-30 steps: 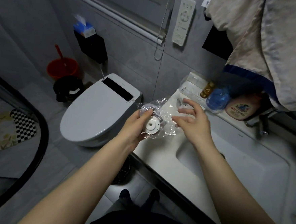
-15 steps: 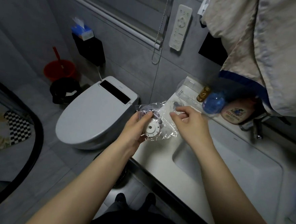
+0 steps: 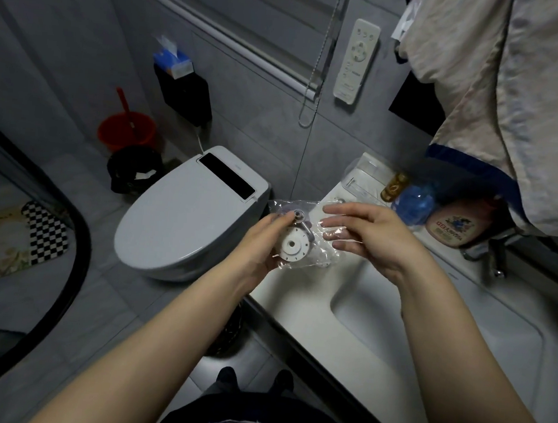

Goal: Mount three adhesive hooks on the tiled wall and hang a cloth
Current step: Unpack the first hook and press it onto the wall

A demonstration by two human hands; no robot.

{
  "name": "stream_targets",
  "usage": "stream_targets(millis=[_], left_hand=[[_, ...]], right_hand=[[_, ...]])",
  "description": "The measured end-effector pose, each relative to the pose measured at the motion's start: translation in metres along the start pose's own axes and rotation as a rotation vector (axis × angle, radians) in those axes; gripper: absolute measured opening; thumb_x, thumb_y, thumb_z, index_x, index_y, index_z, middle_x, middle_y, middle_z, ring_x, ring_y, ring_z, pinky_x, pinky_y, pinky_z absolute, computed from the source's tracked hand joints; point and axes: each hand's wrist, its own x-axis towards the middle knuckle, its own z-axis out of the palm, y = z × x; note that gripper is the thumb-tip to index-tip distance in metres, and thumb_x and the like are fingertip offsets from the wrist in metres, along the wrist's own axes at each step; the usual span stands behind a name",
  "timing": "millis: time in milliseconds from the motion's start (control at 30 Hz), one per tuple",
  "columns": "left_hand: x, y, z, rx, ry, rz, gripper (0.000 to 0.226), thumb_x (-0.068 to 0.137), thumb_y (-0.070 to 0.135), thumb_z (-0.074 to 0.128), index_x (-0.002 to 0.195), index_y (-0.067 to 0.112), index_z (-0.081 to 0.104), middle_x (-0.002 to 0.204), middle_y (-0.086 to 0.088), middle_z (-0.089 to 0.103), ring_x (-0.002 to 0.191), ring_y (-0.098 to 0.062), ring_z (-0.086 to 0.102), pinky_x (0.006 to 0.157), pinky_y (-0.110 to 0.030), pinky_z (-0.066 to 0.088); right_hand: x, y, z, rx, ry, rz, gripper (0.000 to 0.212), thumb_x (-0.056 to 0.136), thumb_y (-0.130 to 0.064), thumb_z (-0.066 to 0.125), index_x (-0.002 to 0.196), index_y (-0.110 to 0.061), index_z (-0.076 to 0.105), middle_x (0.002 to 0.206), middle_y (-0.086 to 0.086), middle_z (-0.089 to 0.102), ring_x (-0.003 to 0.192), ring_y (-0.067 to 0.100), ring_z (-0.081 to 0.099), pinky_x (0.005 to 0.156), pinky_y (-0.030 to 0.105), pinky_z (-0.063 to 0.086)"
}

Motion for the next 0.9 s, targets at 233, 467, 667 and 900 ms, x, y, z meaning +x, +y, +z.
stream_targets(millis=[233, 467, 667, 900], left_hand=[[0.002, 0.004, -0.002, -0.111, -0.176, -0.022, 0.05, 0.078, 0.002, 0.04, 0.124, 0.005, 0.062, 0.11, -0.015, 0.062, 0.096, -0.029, 0.058, 0.073, -0.034, 0.052], [-0.001, -0.003, 0.004, 0.017, -0.193, 0.063, 0.036, 0.092, -0.013, 0.038, 0.115, 0.006, 0.057, 0.062, 0.005, 0.063, 0.05, -0.003, 0.059, 0.055, -0.021, 0.053], [0.003, -0.008, -0.002, -0.031, -0.057, 0.097, 0.027, 0.093, -0.006, 0.049, 0.11, 0.011, 0.06, 0.086, -0.006, 0.065, 0.067, -0.012, 0.062, 0.064, -0.024, 0.056], [0.004, -0.007, -0.004, -0.057, -0.054, 0.128, 0.025, 0.094, -0.001, 0.056, 0.116, 0.011, 0.059, 0.097, -0.012, 0.065, 0.083, -0.021, 0.064, 0.067, -0.025, 0.058]], right_hand=[[0.009, 0.009, 0.004, -0.198, 0.067, -0.102, 0.025, 0.076, -0.005, 0.081, 0.101, -0.005, 0.075, 0.074, 0.008, 0.073, 0.05, 0.008, 0.064, 0.05, 0.015, 0.05], [0.02, 0.025, 0.007, -0.277, 0.071, -0.133, 0.022, 0.074, 0.002, 0.08, 0.093, -0.009, 0.077, 0.079, 0.013, 0.075, 0.061, 0.018, 0.062, 0.054, 0.017, 0.048], [0.024, 0.027, 0.0, -0.332, 0.087, -0.126, 0.012, 0.085, -0.005, 0.072, 0.092, -0.014, 0.075, 0.069, -0.002, 0.069, 0.048, 0.0, 0.058, 0.048, 0.014, 0.042], [0.022, 0.026, -0.003, -0.306, -0.047, -0.037, 0.013, 0.083, -0.002, 0.074, 0.094, -0.008, 0.073, 0.073, 0.008, 0.071, 0.059, 0.01, 0.062, 0.047, 0.015, 0.042]])
